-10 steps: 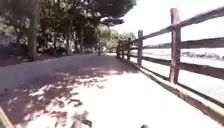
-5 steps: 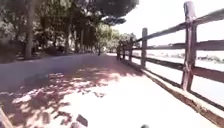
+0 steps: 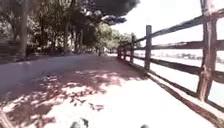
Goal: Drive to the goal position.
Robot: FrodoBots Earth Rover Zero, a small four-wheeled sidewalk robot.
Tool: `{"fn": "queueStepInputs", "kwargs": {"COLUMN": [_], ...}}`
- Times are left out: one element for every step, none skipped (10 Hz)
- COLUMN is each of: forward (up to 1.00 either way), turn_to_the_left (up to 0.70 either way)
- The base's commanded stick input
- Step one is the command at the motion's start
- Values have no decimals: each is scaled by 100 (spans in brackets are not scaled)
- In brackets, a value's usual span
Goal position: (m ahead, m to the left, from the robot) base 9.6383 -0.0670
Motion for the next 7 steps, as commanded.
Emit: {"fn": "queueStepInputs", "kwargs": {"forward": [70, 70, 70, 70, 70, 70, 70], "turn_to_the_left": [0, 0, 0, 0, 0, 0, 0]}}
